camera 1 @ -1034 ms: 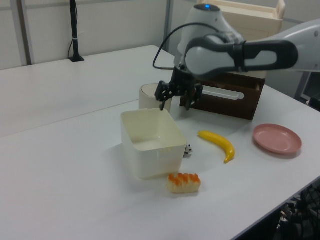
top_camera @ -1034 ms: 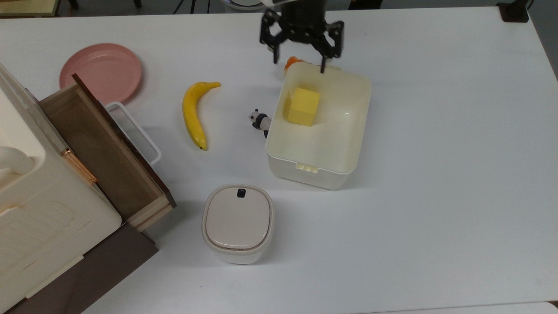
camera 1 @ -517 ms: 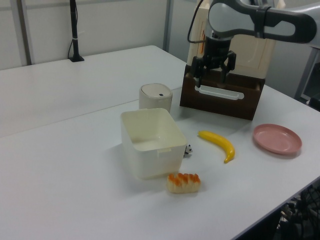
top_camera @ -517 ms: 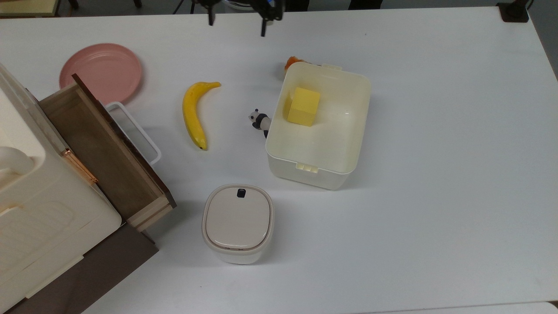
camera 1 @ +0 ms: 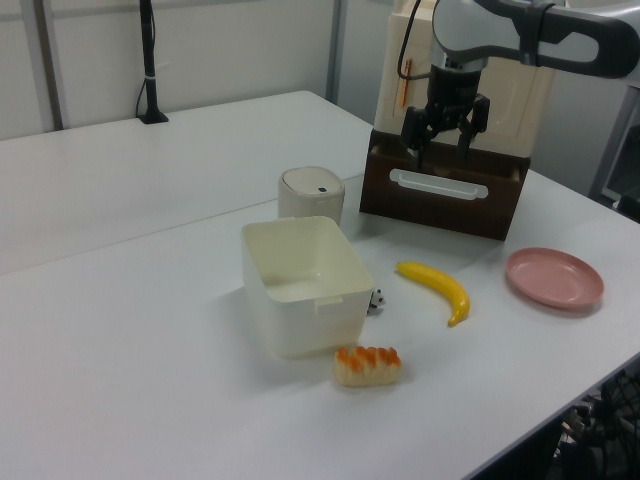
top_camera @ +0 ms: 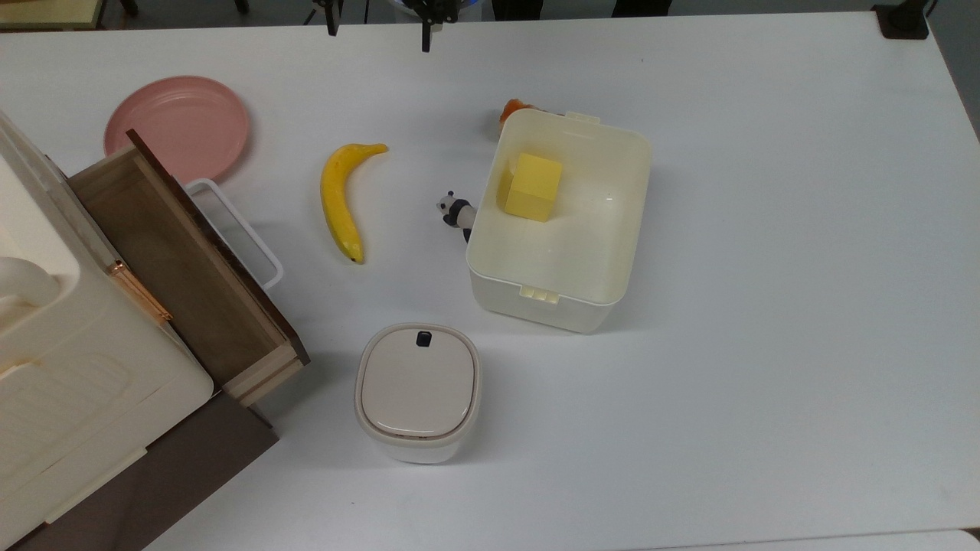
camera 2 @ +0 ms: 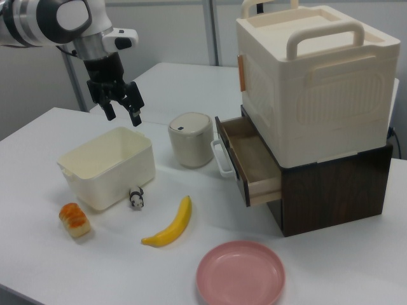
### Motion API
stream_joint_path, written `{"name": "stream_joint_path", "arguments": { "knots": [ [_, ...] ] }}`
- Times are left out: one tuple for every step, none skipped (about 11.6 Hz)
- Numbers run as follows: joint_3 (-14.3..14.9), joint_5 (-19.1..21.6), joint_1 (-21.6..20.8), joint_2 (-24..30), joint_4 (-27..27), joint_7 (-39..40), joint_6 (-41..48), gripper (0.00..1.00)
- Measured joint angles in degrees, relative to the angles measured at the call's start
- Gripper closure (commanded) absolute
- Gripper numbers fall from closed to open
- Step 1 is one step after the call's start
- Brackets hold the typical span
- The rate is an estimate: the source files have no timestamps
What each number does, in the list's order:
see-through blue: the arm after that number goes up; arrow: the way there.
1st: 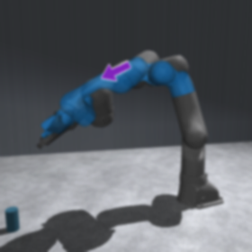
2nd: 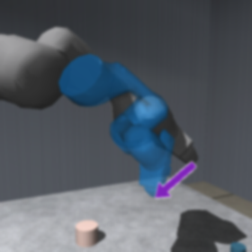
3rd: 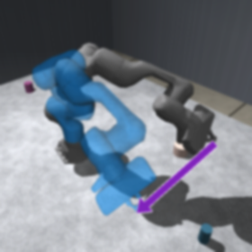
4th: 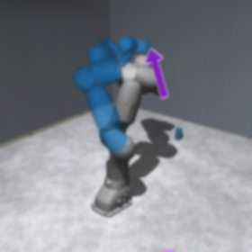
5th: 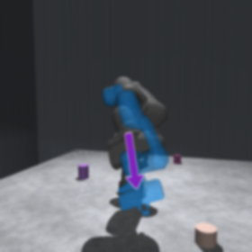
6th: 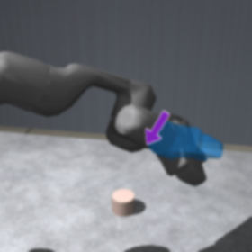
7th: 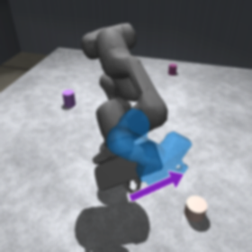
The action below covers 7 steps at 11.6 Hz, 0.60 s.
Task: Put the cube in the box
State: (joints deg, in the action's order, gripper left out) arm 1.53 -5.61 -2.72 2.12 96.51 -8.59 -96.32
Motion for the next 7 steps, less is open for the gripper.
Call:
{"name": "stream_joint_path", "arguments": {
  "knots": [
    [0.0, 0.5, 0.0, -0.2, 0.0, 0.1, 0.0, 0.00],
    [0.0, 0.7, -0.1, -0.5, 0.0, 0.2, 0.0, 0.00],
    [0.0, 0.8, -0.3, -1.2, 0.0, 0.2, 0.0, 0.00],
    [0.0, 0.8, -0.5, -1.8, 0.0, 0.2, 0.0, 0.00],
    [-0.1, 0.8, -0.6, -2.2, 0.0, 0.2, 0.0, 0.00],
    [-0.1, 0.8, -0.6, -2.3, -0.1, 0.2, 0.0, 0.00],
    [-0.1, 0.9, -0.6, -2.3, -0.2, 0.2, 0.0, 0.00]
  ]
}}
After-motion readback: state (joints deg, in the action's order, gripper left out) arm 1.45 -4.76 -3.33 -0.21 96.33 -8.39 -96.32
